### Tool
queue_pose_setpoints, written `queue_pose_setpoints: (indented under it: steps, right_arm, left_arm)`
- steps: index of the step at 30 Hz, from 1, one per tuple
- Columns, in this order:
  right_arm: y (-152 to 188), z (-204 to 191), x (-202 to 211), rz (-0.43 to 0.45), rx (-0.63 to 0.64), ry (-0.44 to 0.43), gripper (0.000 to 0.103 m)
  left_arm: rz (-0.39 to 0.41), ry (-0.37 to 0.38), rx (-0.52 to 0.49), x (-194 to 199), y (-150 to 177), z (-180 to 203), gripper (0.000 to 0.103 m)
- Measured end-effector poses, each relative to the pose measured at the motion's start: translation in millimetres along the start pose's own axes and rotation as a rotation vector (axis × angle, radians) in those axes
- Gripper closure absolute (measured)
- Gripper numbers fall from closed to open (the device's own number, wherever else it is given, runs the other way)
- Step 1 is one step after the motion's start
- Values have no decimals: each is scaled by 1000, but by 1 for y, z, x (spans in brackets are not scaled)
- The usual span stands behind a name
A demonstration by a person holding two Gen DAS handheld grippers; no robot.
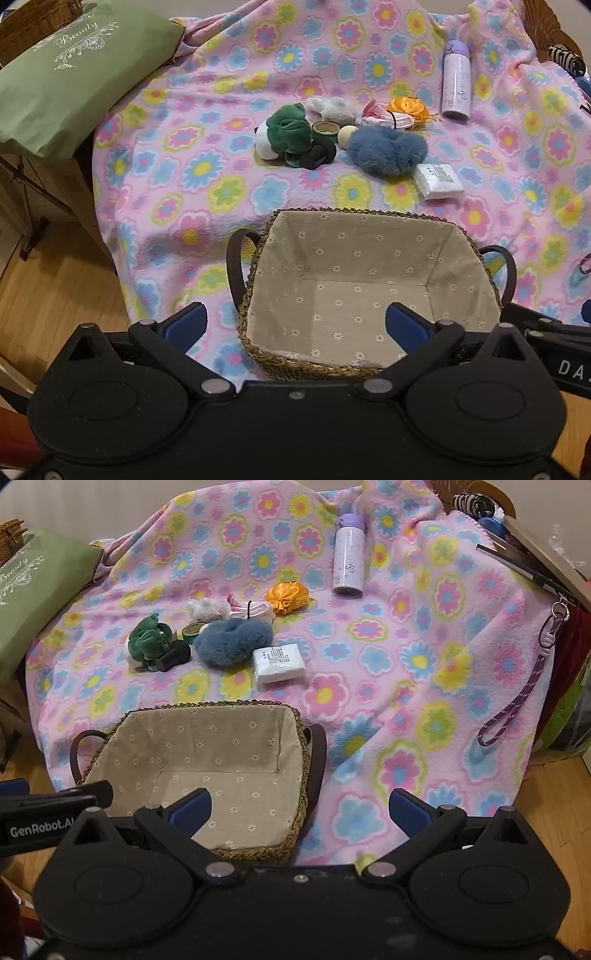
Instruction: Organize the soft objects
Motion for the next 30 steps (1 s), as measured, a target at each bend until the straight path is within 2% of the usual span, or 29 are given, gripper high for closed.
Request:
queue_pose_setpoints:
  steps: [30]
  right_arm:
    - [2, -1, -1, -11, -2, -8, 0]
  left_arm:
    - [-8, 13, 10, -3, 6, 0, 3]
Point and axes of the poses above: each gripper's, at about its wrist camera, not at the fingertips, and x roughly against the way its jaws point, z to its right, y to its underside, the point moved 7 cm from there along -x, roughly the way its jaws point, and after that the axes turned 11 degrees about -x, right-handed, at the moved point
